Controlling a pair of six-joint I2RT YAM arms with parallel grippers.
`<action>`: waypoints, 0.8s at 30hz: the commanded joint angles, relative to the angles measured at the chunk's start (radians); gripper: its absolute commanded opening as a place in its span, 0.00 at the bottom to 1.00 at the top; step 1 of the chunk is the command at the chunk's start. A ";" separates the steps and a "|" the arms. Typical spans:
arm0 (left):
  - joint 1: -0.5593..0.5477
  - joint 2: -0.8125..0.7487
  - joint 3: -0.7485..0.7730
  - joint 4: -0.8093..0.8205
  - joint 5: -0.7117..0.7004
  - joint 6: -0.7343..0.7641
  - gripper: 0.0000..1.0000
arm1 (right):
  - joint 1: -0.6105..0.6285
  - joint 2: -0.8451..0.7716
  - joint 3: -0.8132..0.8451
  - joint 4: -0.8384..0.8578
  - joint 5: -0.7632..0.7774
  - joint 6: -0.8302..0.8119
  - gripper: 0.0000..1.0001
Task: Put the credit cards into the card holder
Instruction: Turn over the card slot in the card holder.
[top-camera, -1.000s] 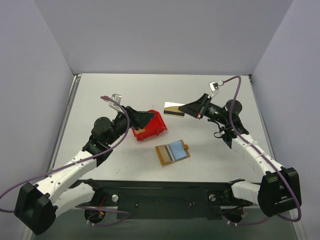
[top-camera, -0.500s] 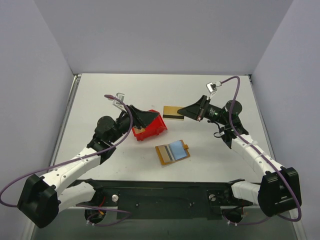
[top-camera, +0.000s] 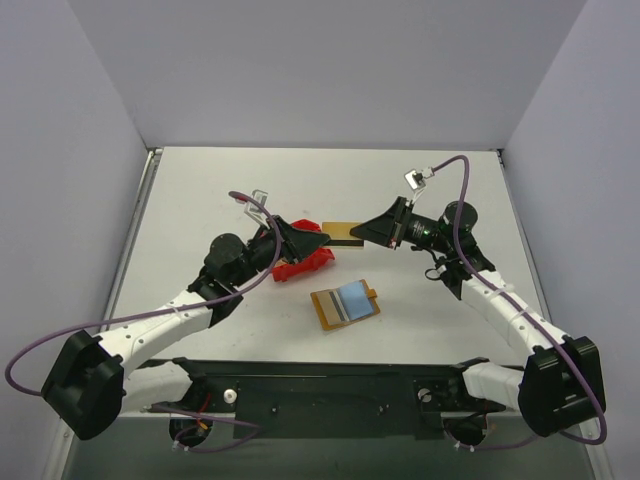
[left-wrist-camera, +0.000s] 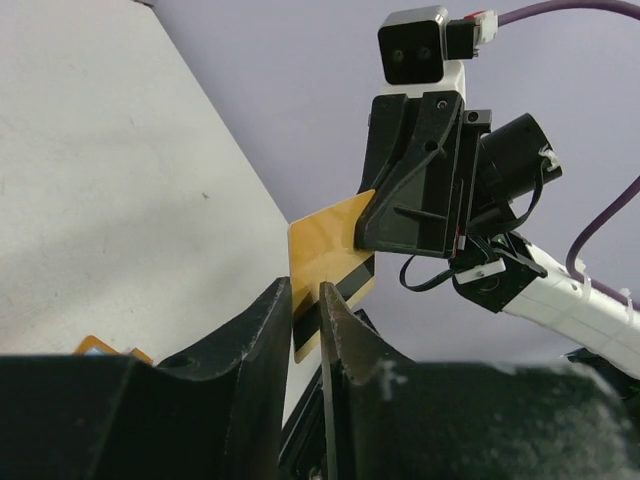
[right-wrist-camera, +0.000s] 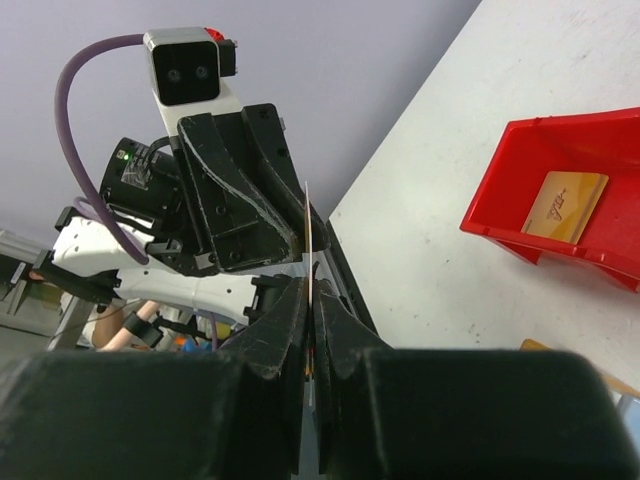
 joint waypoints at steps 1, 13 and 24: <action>-0.004 -0.005 0.052 0.080 0.021 -0.012 0.24 | 0.009 -0.036 0.035 0.015 -0.009 -0.054 0.00; -0.016 0.055 0.090 0.155 0.096 -0.059 0.23 | 0.009 -0.061 0.020 0.005 -0.001 -0.060 0.00; -0.016 0.055 0.164 0.051 0.248 0.000 0.00 | 0.009 -0.120 0.087 -0.259 -0.040 -0.230 0.34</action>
